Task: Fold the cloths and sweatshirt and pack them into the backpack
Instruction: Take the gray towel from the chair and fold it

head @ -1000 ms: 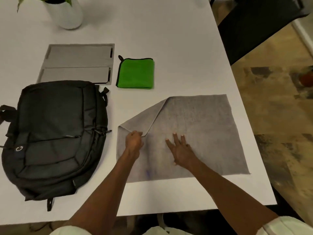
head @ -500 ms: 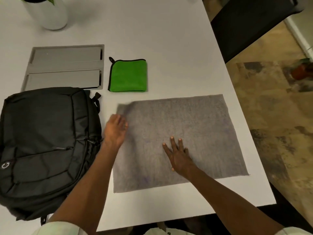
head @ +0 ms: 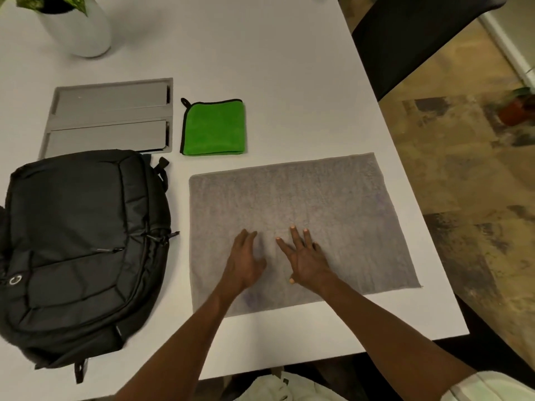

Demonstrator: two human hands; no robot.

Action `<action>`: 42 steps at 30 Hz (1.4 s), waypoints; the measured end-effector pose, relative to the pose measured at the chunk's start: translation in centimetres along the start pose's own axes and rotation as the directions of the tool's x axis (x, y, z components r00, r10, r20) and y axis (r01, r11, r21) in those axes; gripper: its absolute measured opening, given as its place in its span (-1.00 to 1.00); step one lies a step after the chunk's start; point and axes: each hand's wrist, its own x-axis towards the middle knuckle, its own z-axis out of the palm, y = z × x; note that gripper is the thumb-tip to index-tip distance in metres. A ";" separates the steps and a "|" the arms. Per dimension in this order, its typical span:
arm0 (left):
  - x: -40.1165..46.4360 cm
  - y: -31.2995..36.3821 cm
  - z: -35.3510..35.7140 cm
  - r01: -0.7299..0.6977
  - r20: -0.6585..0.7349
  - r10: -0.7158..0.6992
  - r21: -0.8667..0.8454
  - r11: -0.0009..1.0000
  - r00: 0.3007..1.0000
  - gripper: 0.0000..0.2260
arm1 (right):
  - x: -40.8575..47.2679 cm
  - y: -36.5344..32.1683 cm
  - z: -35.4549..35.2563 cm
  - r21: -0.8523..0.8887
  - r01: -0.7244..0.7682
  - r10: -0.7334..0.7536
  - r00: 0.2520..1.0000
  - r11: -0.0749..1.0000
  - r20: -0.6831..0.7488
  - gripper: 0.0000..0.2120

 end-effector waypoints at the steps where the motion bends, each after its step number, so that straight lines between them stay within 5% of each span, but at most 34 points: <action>1: -0.5 -0.1 0.7 -0.037 0.022 0.036 0.063 0.997 0.999 -0.31 | -0.1 0.5 0.1 0.020 -0.013 0.013 1.000 1.000 -0.017 0.08; 8: -1.3 0.2 1.1 -0.066 0.218 -0.011 0.341 0.938 0.976 -0.22 | -2.9 5.6 1.3 0.182 -0.135 0.161 0.978 0.974 -0.136 -0.26; 12: -1.2 0.2 0.6 -0.052 0.290 -0.065 0.376 0.925 0.955 -0.21 | -5.2 9.1 2.4 0.246 -0.312 0.373 0.891 0.918 -0.259 -0.51; 19: -3.6 0.4 1.4 -0.088 0.249 -0.018 0.407 0.909 0.968 -0.27 | -8.0 15.0 4.5 0.365 -0.521 0.620 0.744 0.772 -0.250 -0.59; 23: -4.9 1.5 1.9 -0.107 0.250 0.016 0.358 0.928 0.968 -0.31 | -8.9 16.8 4.8 0.460 -0.671 0.776 0.627 0.582 -0.068 -0.56; 26: -5.7 2.0 2.3 -0.111 0.238 0.033 0.323 0.940 0.971 -0.33 | -9.3 17.0 4.8 0.464 -0.690 0.804 0.589 0.555 -0.085 -0.50; 34: -6.6 3.9 2.4 -0.055 0.216 0.007 0.217 0.975 0.976 -0.35 | -10.2 16.6 3.7 0.728 -0.456 0.800 0.561 0.512 -0.212 -0.79; 42: -2.5 10.4 1.2 0.004 0.053 0.009 -0.231 0.973 0.999 -0.54 | -9.6 10.2 -1.2 0.639 0.066 0.469 0.623 0.766 -0.627 -0.77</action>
